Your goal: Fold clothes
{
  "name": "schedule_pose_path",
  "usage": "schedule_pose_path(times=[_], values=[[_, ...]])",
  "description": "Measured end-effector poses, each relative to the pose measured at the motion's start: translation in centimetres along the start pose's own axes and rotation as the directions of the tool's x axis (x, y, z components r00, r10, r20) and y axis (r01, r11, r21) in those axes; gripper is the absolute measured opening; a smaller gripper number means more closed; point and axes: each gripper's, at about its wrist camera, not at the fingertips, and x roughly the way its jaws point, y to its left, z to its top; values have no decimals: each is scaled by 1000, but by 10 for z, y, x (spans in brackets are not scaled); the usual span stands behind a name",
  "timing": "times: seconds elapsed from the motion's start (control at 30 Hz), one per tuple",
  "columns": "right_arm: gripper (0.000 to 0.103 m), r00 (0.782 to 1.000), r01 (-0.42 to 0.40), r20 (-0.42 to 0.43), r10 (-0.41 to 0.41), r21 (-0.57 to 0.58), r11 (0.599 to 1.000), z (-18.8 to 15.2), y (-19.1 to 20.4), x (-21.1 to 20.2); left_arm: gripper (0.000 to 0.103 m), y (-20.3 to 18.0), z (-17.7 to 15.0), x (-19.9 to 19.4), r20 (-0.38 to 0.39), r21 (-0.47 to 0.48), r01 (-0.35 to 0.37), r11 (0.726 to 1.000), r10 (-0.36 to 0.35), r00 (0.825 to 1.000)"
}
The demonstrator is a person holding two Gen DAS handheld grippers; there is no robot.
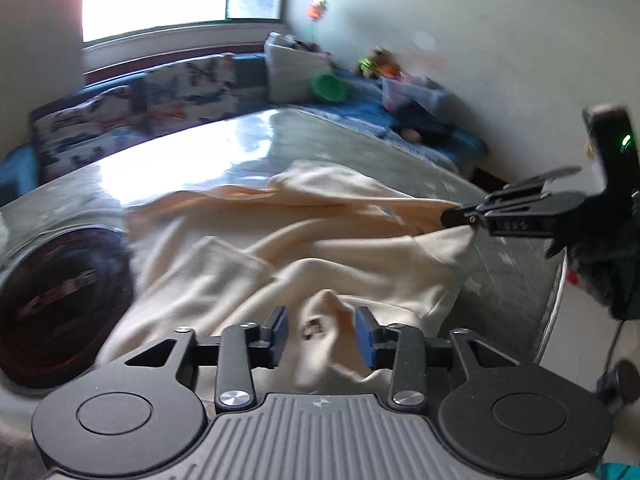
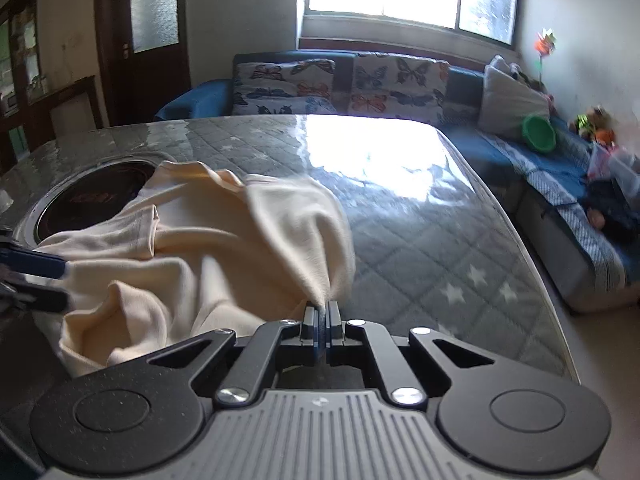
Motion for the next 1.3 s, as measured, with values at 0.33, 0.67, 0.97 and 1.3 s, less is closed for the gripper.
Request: schedule_pose_path(times=[0.33, 0.67, 0.97, 1.3], values=[[22, 1000, -9, 15, 9, -31, 999, 4, 0, -6, 4, 4, -2, 35, -46, 37, -41, 998, 42, 998], [35, 996, -85, 10, 89, -220, 972, 40, 49, 40, 4, -1, -20, -22, -7, 95, 64, 993, -63, 998], [35, 994, -93, -75, 75, -291, 952, 38, 70, 87, 4, -12, -42, -10, -84, 128, 104, 986, -94, 992], [43, 995, -98, -30, 94, -289, 952, 45, 84, 88, 4, -9, -43, -1, -96, 123, 108, 987, -97, 991]])
